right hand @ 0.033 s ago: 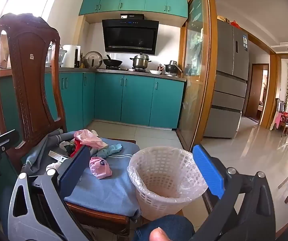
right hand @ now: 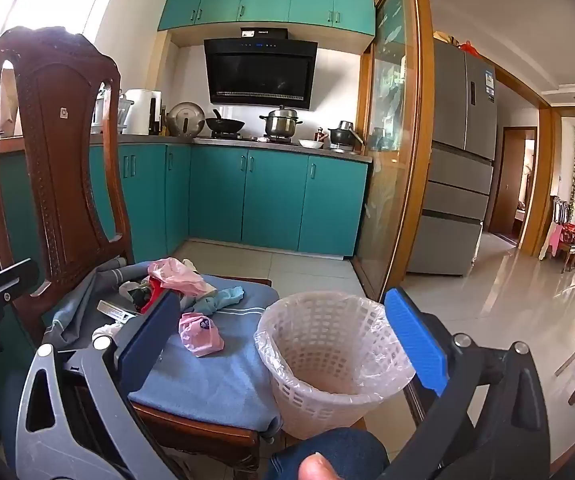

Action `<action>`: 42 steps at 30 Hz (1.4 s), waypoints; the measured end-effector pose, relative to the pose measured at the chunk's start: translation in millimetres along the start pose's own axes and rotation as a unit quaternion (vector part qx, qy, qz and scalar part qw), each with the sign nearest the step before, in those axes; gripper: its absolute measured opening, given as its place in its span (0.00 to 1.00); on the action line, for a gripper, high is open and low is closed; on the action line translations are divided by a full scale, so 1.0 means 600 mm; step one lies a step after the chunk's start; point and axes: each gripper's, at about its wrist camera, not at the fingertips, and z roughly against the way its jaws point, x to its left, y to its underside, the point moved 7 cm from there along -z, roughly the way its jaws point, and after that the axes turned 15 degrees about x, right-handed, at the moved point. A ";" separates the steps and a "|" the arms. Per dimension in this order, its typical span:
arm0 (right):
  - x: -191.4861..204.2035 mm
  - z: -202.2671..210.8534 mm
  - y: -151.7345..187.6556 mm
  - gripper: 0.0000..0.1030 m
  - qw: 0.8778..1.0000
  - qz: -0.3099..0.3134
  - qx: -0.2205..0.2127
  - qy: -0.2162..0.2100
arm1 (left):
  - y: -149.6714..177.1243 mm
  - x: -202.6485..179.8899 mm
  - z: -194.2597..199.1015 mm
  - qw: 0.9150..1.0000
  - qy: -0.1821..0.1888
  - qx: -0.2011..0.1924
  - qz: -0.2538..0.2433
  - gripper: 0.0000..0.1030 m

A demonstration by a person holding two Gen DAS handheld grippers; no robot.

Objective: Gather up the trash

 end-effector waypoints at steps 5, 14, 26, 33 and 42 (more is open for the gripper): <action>0.003 0.003 0.000 0.97 1.000 -0.001 0.000 0.000 | 0.001 -0.001 0.001 1.000 0.002 0.000 0.000 0.97; 0.009 0.014 -0.006 0.97 1.000 0.001 -0.003 0.004 | 0.008 -0.007 0.001 1.000 0.002 -0.001 0.001 0.97; 0.008 0.020 -0.005 0.97 1.000 0.003 -0.007 0.010 | 0.008 -0.006 0.001 1.000 0.004 0.000 -0.001 0.97; 0.006 0.019 -0.004 0.97 1.000 0.002 -0.007 0.011 | 0.011 -0.013 0.004 1.000 0.008 0.003 -0.005 0.97; 0.007 0.018 -0.005 0.97 1.000 0.003 -0.007 0.012 | 0.007 -0.013 0.006 1.000 0.010 0.006 -0.006 0.97</action>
